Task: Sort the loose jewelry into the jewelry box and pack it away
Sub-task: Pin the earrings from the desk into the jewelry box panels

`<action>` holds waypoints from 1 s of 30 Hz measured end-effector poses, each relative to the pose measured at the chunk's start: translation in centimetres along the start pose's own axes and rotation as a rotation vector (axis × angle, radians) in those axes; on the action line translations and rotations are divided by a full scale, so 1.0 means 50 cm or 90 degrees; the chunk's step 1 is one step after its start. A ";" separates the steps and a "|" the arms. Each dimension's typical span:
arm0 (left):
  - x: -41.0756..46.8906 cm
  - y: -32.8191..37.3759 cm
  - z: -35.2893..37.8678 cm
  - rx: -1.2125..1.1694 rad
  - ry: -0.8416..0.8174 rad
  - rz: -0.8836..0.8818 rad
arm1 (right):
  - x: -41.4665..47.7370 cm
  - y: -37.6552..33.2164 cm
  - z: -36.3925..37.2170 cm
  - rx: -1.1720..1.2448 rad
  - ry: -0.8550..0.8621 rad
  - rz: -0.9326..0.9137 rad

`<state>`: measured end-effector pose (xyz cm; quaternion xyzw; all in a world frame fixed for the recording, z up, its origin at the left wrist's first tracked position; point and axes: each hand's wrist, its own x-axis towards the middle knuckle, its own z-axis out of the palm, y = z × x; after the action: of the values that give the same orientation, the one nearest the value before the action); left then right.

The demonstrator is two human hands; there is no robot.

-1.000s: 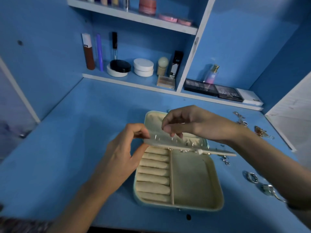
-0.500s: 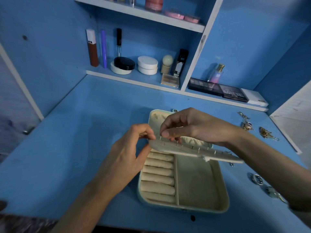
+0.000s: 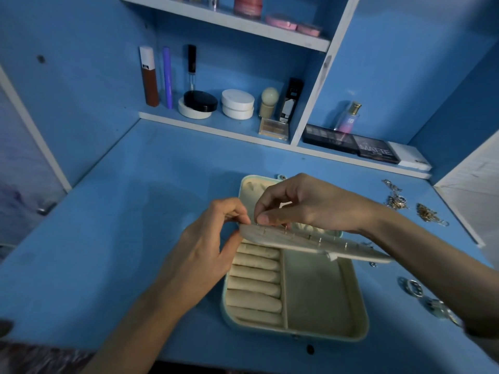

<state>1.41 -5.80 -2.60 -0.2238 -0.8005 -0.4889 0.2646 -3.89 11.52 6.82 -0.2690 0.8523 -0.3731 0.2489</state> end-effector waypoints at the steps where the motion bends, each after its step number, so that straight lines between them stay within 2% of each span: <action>1: -0.001 0.000 0.000 0.003 -0.002 0.001 | 0.001 -0.001 0.000 -0.006 -0.007 0.001; 14: 0.002 -0.001 -0.003 -0.038 0.000 0.012 | 0.024 -0.028 -0.025 -0.054 -0.115 -0.006; 30: 0.001 -0.007 -0.001 -0.038 0.004 0.022 | 0.036 -0.032 -0.020 -0.095 -0.142 0.013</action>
<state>1.17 -5.97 -2.79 -0.2438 -0.7805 -0.5090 0.2688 -5.39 9.95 8.24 -0.3181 0.8475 -0.2738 0.3250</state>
